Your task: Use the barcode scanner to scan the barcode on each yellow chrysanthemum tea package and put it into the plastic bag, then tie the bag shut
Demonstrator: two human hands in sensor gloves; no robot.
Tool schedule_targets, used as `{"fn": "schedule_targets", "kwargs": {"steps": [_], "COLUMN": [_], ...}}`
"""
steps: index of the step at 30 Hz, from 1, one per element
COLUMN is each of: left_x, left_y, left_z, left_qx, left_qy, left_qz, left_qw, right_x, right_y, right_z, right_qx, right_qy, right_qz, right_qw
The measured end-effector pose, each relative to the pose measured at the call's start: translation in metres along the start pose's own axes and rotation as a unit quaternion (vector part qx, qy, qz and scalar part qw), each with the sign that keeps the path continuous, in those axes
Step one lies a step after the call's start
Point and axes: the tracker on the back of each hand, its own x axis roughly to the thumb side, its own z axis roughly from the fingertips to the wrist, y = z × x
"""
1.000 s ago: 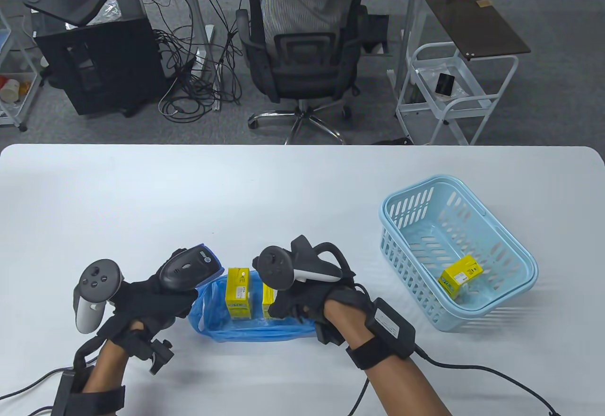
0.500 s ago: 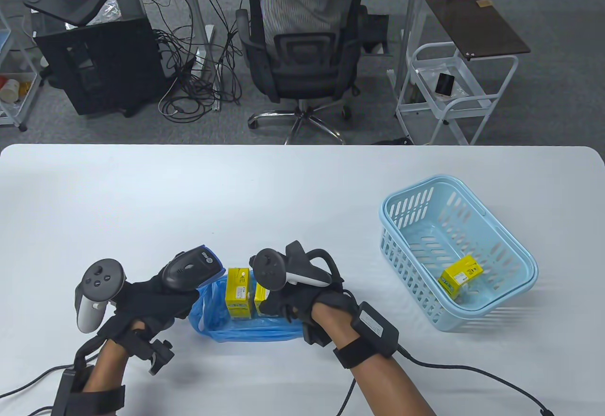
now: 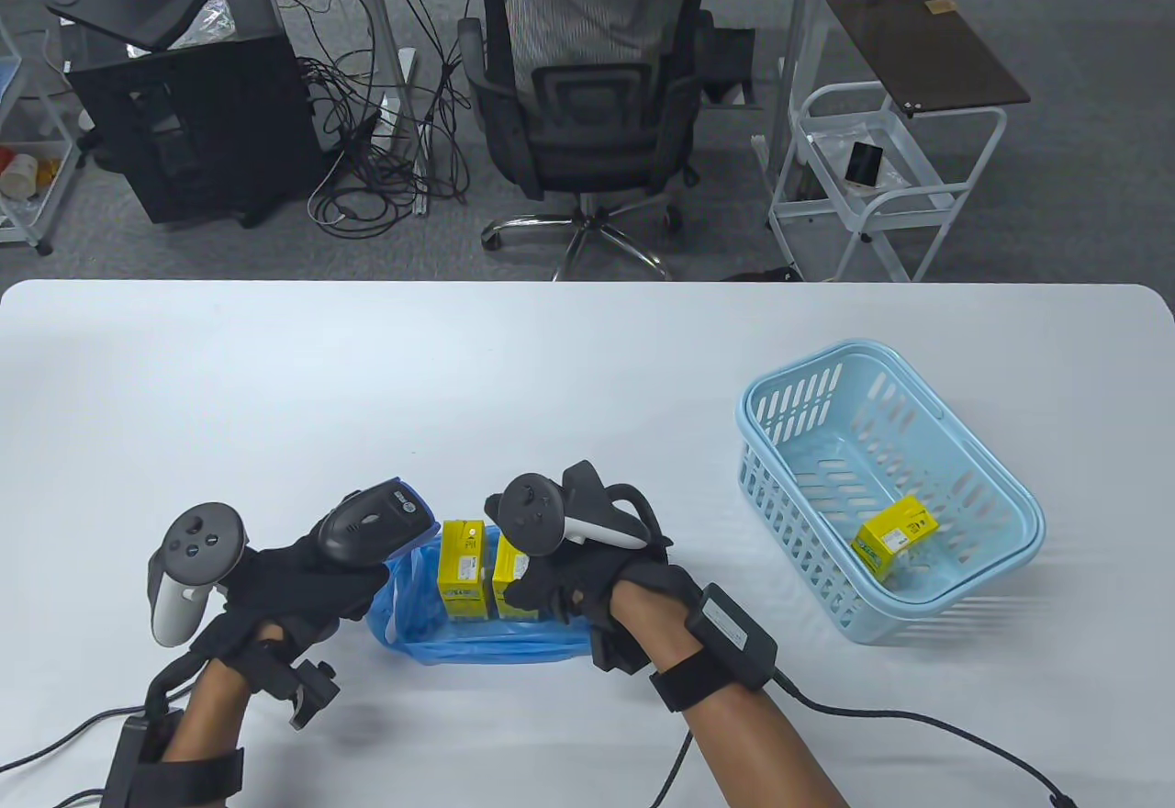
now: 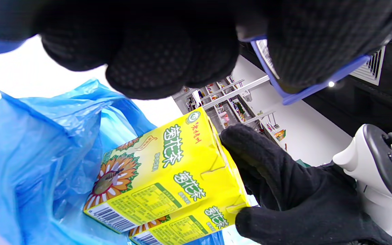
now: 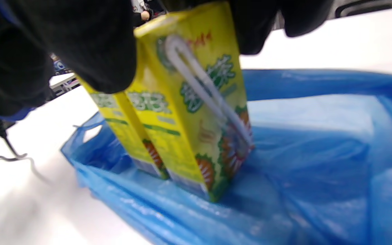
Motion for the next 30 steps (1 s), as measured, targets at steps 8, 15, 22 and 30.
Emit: {"fn": "schedule_targets", "kwargs": {"steps": [8,15,22,30], "left_x": [0.001,0.001,0.001,0.001], "left_y": [0.0,0.0,0.0,0.0], "left_z": [0.0,0.0,-0.001,0.0], "left_qx": [-0.002,-0.005,-0.006,-0.018], "left_qy": [-0.001,-0.001,-0.001,-0.002], "left_qz": [0.002,0.003,0.006,0.031], "left_qw": [1.0,1.0,1.0,0.999], "right_x": [-0.005,-0.035,-0.136,-0.221], "right_y": [-0.043,-0.129,-0.159,-0.127], "right_z": [0.021,0.066,0.124,0.161], "right_qx": [-0.043,-0.142,-0.123,-0.023], "right_qy": [0.03,0.143,0.344,0.476], "right_qz": [-0.017,0.026,0.045,-0.004], "right_qw": [0.999,0.979,0.93,0.879]}}
